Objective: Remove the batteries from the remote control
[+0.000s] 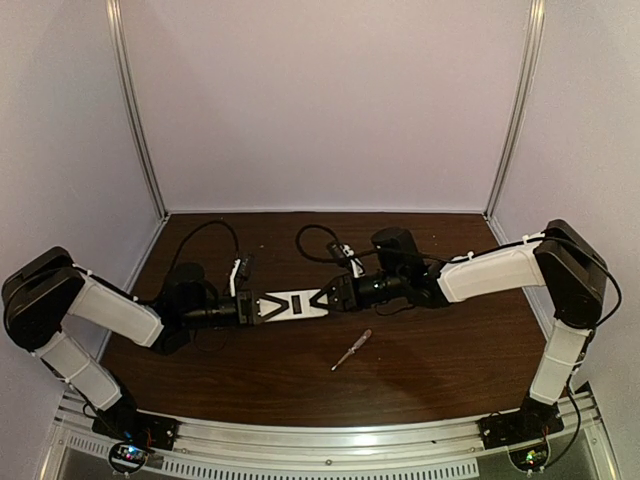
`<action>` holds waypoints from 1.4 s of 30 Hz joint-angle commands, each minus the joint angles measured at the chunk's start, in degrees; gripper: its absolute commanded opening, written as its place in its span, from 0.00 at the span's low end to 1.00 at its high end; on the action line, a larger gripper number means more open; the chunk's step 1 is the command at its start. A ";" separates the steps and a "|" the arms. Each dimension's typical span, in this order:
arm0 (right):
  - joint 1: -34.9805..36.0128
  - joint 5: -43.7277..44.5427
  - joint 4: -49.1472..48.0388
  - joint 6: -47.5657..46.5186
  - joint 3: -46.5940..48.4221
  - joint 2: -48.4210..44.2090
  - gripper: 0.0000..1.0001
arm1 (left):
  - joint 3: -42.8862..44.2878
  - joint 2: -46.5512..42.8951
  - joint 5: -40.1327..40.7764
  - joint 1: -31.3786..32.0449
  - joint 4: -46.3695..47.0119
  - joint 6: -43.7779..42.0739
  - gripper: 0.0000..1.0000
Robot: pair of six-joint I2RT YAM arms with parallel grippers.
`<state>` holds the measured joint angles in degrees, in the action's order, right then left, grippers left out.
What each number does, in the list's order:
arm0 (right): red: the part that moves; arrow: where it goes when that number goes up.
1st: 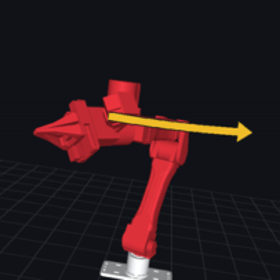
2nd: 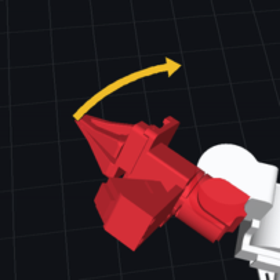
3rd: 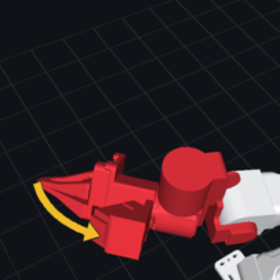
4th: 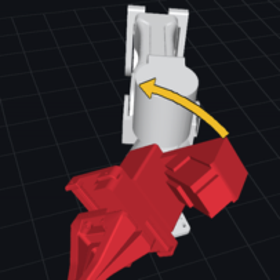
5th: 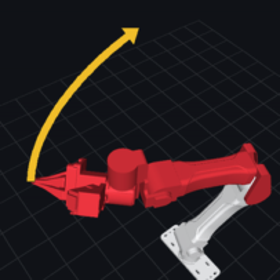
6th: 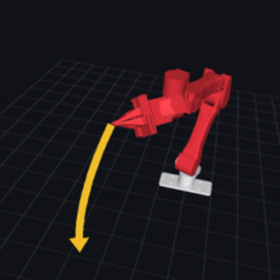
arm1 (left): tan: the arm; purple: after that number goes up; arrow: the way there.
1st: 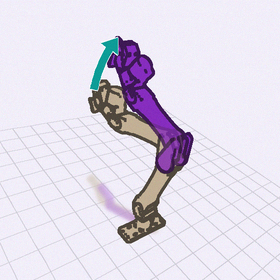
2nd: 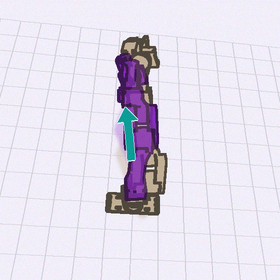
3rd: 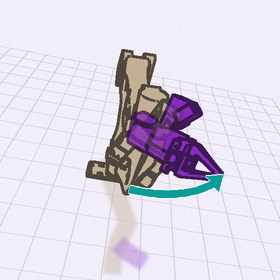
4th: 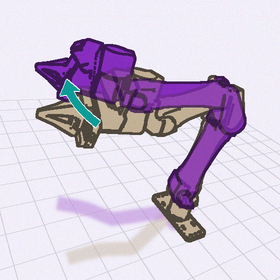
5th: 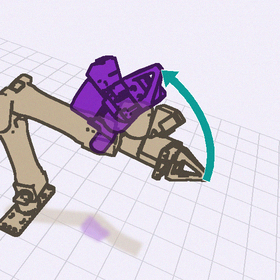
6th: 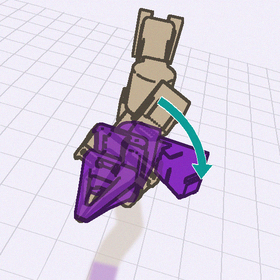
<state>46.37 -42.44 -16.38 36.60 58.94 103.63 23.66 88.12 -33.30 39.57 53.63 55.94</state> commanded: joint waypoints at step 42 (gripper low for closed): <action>1.62 1.07 -1.10 0.21 -1.36 -3.05 0.31 | -0.70 0.30 -2.38 0.77 7.81 2.80 0.00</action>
<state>46.85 -43.38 -17.91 37.52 58.41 102.78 22.33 88.62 -34.98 39.48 58.67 59.33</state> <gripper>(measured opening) 0.309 0.172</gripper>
